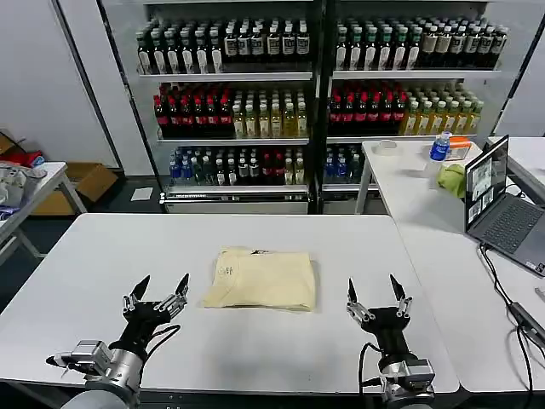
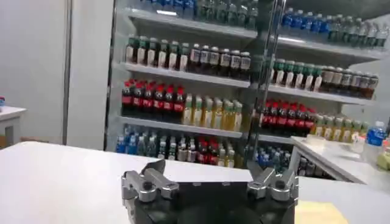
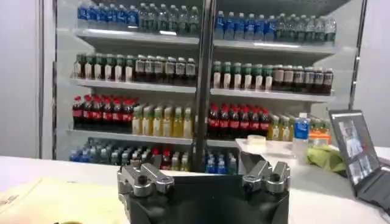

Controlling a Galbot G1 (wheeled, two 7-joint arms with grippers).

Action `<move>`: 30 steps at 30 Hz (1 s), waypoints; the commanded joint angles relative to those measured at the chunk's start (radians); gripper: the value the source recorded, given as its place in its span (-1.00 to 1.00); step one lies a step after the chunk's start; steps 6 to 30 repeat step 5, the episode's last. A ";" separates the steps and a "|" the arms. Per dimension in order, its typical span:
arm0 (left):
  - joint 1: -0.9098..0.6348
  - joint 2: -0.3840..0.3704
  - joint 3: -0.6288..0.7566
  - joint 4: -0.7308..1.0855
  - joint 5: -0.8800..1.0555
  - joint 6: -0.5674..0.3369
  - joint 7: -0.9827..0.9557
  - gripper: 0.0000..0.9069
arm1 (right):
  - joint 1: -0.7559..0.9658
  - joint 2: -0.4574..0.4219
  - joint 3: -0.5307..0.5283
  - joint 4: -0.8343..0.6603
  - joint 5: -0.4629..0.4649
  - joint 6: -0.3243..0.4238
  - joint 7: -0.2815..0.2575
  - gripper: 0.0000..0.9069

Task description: Fold and organize the clothes.

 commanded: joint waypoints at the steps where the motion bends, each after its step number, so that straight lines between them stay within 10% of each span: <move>1: -0.002 0.001 0.004 0.003 0.002 -0.001 0.003 1.00 | -0.007 0.001 0.004 0.008 -0.020 0.003 -0.001 1.00; 30: -0.005 0.000 0.006 0.007 0.002 -0.002 0.005 1.00 | 0.000 0.001 0.003 0.001 -0.025 0.004 0.003 1.00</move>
